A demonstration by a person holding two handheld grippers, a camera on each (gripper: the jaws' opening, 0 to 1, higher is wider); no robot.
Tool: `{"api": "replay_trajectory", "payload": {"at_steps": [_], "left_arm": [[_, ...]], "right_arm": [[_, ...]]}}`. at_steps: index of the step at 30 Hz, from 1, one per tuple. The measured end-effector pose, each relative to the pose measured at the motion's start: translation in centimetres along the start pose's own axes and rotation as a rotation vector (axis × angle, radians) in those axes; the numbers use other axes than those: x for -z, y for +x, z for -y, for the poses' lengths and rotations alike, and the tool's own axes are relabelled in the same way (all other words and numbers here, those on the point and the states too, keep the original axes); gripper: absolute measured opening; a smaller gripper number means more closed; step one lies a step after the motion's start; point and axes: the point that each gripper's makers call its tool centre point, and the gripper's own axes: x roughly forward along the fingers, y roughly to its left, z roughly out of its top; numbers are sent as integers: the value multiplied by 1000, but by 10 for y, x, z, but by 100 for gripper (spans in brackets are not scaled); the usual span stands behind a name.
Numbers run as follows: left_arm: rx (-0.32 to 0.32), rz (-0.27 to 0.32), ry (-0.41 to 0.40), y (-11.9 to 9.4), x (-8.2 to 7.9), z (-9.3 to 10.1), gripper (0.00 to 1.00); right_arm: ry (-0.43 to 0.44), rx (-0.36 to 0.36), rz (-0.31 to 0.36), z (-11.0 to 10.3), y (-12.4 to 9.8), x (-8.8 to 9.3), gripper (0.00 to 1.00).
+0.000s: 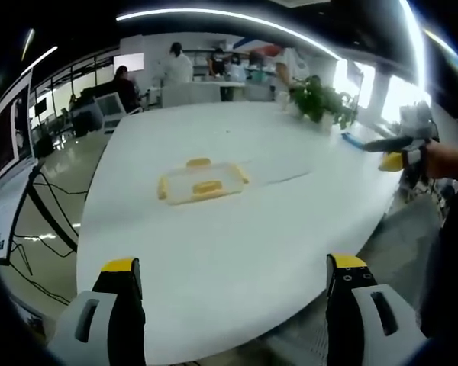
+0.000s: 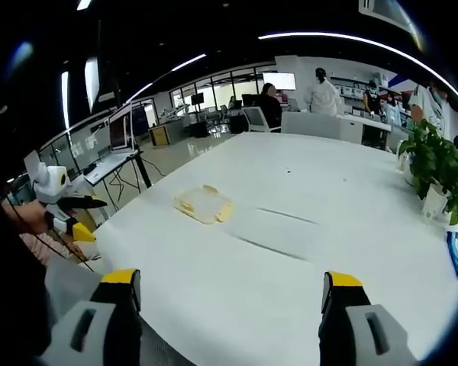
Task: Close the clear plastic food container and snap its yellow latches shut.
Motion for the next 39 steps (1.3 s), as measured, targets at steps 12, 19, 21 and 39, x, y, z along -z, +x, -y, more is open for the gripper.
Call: {"api": "replay_trajectory", "payload": {"at_steps": [12,19,21,39], "left_arm": [[12,-12,25,-1,4,-18,99],[19,-23,26,0,9,-29,99],[24,-28,27,1,11,-32,99],[36,-47,35,14,14,-67,99]], "right_arm": [[29,-30,-2,-15,19,1,100],[13,-30,-7,-15,27,-1,99],[11,-29,-11,-15,30,-1,99],[7,-40,-36,-31,60,-6,95]]}}
